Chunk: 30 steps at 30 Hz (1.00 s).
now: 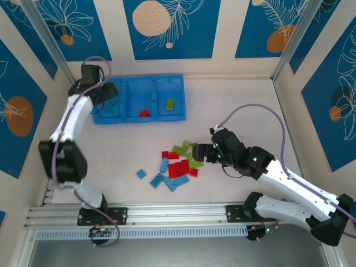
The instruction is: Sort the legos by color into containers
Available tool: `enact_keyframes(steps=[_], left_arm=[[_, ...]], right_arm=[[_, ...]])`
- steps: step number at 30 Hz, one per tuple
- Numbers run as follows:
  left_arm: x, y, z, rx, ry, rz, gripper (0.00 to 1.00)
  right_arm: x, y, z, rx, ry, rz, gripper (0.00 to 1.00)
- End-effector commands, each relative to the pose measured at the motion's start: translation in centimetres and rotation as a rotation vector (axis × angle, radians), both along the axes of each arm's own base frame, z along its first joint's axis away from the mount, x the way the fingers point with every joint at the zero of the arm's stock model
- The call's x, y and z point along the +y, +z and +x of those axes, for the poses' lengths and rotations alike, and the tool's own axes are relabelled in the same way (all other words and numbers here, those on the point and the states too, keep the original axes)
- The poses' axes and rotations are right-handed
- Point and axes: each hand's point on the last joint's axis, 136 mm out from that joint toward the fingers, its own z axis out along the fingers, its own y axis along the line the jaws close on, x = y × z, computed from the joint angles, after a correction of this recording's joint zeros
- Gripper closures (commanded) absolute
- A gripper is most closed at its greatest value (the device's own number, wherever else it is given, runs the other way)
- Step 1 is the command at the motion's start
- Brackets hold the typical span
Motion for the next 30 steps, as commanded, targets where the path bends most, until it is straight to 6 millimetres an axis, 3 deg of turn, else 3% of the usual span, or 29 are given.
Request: enact_keyframes(steps=[1,4,6,10,13,16,21,30], left_arm=[[-8.1,6.2,-6.1,-0.165,-0.263,-0.069,0.44],[-12.6,6.4,-12.5,-0.158,-0.45,-0.002,0.44],[-14.6,6.2,-16.1,-0.142,-0.57,0.017,0.44],[-15.7,5.2,-21.3,-0.034,-0.765,0.131,0.39],[-15.9,3.8,-22.4,-0.011,-0.874,0.18,0.37],[-16.2,2.3,-22.0,-0.037,-0.882,0.187,0.36],[-15.7,1.5,-21.9,-0.036,-0.869,0.209,0.3],[-14.7,-0.4,-21.9,-0.009,-0.849,0.258,0.25]], right_arm=[[-1.3,-1.8,1.9,0.006,-0.05,-0.08,0.12],[-1.2,-3.3,3.6,0.062,-0.043,-0.076,0.11],[-0.8,-4.3,4.8,0.091,-0.033,-0.054,0.11],[0.2,-7.0,7.2,0.169,-0.013,-0.043,0.12],[1.2,-9.1,8.6,0.209,-0.003,-0.043,0.19],[2.5,-11.5,9.4,0.263,0.011,-0.033,0.24],[1.9,-15.0,10.1,0.315,-0.036,-0.116,0.3],[2.4,-18.1,11.1,0.316,-0.007,-0.252,0.43]])
